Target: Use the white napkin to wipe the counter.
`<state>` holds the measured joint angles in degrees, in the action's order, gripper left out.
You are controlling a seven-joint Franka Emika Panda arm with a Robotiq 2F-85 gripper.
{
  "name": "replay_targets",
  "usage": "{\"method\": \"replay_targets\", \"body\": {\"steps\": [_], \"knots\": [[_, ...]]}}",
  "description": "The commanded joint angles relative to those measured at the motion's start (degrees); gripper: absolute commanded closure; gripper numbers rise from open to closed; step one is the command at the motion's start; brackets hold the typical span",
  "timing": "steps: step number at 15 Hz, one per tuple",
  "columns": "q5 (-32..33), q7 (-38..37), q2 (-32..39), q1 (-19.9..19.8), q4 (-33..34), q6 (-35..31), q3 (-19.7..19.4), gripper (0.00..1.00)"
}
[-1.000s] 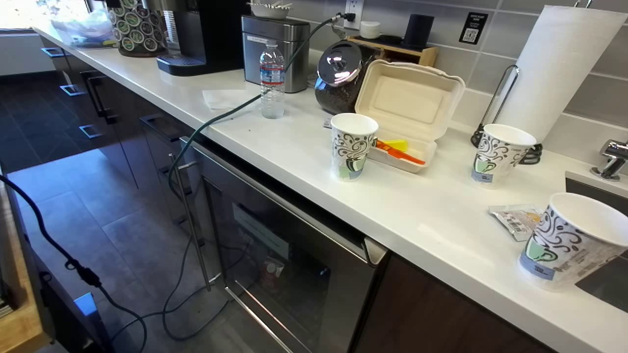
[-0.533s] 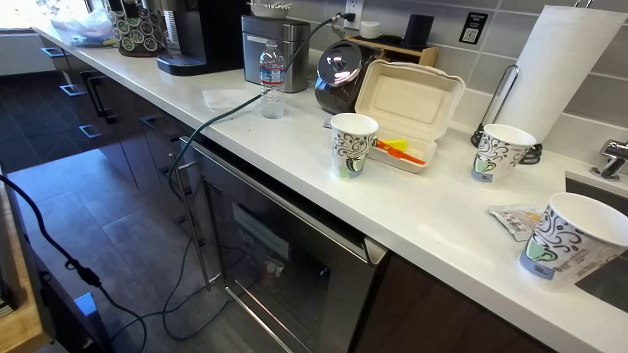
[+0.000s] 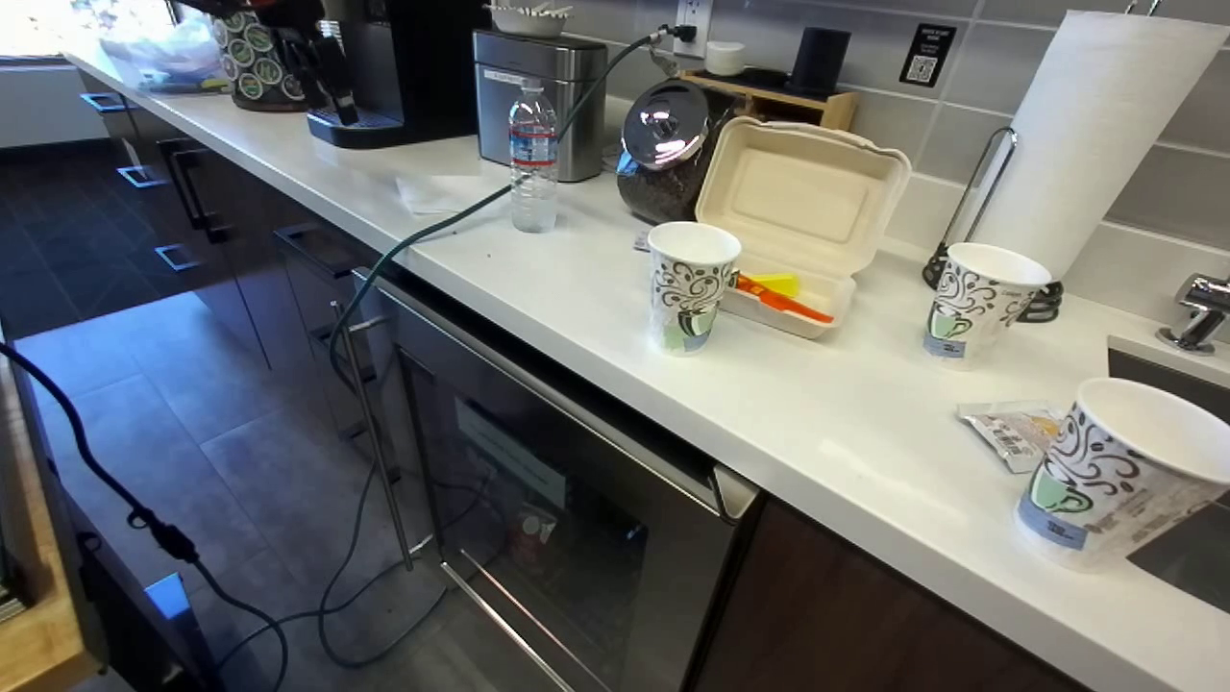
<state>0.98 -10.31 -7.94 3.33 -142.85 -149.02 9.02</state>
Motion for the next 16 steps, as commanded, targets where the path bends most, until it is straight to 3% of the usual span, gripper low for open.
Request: {"method": "replay_targets", "body": {"steps": [1,2,7,11,13,16], "knots": [[5.96,-6.8,7.02,-0.31,6.76,1.08,0.23,0.0],[2.82,-3.31,3.96,0.82,2.76,-1.3,-0.48,0.0],[5.2,-6.08,9.38,0.63,8.49,-2.7,-1.13,0.0],[12.68,-13.0,15.14,0.41,14.89,-5.44,-3.32,0.0],[17.61,-16.61,18.58,1.24,18.94,-3.24,-5.57,0.0],[19.33,-17.82,22.85,2.82,23.82,1.93,-8.73,0.0]]}}
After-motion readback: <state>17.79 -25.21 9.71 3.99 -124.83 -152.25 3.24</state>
